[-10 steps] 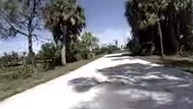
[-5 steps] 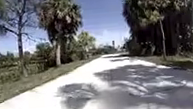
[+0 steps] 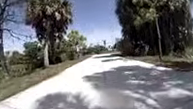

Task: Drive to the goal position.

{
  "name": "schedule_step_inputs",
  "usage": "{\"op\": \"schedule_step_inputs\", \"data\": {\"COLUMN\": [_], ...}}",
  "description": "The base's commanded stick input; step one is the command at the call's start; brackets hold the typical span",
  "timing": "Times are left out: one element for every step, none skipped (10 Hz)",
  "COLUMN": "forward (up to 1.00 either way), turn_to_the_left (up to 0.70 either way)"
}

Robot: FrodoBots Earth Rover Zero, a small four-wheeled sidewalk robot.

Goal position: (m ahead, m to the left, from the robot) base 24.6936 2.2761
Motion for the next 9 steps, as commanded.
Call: {"op": "schedule_step_inputs", "data": {"forward": [0.85, 0.85, 0.85, 0.85, 0.85, 0.85, 0.85, 0.85, 0.85], "turn_to_the_left": [0.00, 0.00, 0.00, 0.00, 0.00, -0.01, -0.19, -0.34, -0.34]}}
